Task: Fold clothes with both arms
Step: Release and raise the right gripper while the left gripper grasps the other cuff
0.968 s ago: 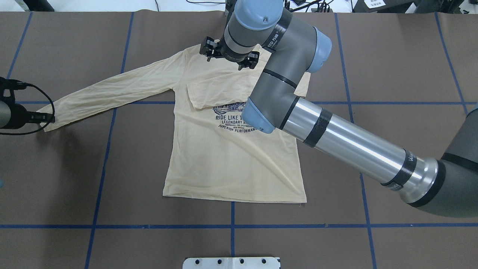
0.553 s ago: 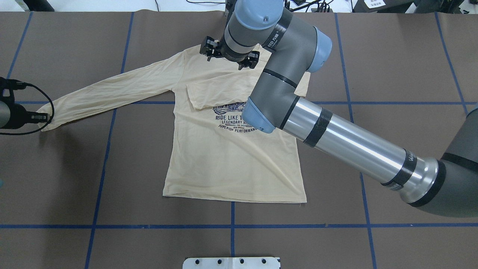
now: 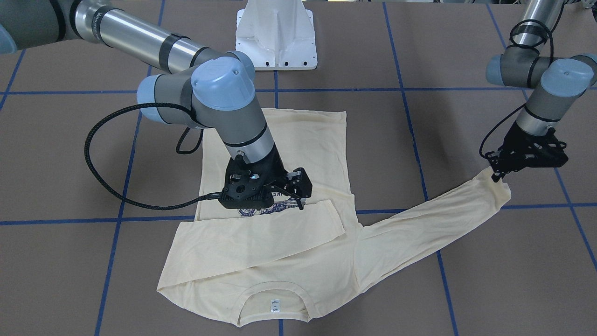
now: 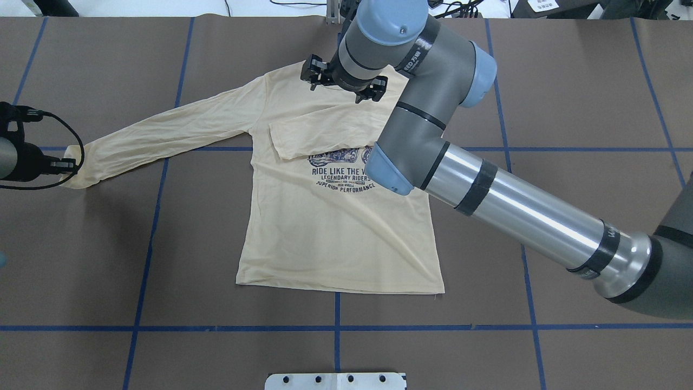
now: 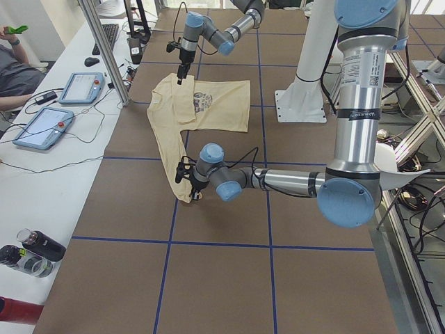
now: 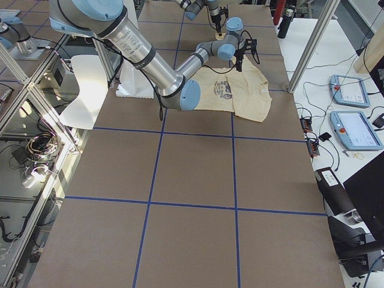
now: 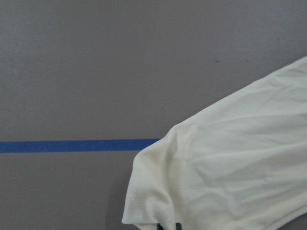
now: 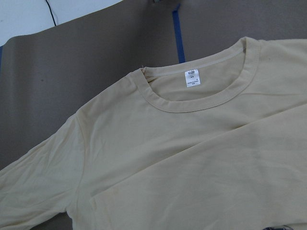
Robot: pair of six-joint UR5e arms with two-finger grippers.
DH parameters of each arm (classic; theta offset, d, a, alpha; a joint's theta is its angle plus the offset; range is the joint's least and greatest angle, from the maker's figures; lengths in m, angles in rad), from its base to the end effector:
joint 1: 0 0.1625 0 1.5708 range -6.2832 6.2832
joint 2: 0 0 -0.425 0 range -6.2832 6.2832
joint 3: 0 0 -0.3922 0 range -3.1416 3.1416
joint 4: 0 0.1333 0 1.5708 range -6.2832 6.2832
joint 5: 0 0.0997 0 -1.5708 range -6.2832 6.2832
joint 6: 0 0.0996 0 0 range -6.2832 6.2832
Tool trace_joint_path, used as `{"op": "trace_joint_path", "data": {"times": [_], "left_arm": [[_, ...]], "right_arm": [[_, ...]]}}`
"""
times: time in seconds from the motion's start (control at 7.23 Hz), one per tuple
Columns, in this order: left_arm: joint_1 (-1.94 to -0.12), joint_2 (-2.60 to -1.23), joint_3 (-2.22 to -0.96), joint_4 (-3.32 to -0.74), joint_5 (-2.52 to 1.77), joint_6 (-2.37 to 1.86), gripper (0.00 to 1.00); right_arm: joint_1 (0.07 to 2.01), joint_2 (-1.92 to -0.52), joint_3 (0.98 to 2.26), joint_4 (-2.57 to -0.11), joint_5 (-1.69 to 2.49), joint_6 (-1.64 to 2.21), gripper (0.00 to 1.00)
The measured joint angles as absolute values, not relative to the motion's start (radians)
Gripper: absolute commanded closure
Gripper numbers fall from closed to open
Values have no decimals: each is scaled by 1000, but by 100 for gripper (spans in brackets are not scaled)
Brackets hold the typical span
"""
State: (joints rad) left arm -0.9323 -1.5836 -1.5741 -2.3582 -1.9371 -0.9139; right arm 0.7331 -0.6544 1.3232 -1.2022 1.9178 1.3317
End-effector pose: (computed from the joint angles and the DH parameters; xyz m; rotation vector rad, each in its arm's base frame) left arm 0.2397 -0.4868 0.5739 0.3241 0.8032 -0.1108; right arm -0.5103 -0.5933 0.1398 0.2013 -1.0568 0.2657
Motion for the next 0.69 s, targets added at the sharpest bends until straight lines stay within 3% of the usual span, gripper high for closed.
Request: {"op": "trace_joint_path", "data": {"times": [0.28,0.69], "left_arm": [[-984,-1616,-1663,-2232,-1996,-922,100],[-1093,-1791,-1758,-1951,-2172,-932,100]], "right_arm": [[778,-758,1427,-1208,1992,1313,0],[869,-927,1587,-1286,2088,1261,0]]}}
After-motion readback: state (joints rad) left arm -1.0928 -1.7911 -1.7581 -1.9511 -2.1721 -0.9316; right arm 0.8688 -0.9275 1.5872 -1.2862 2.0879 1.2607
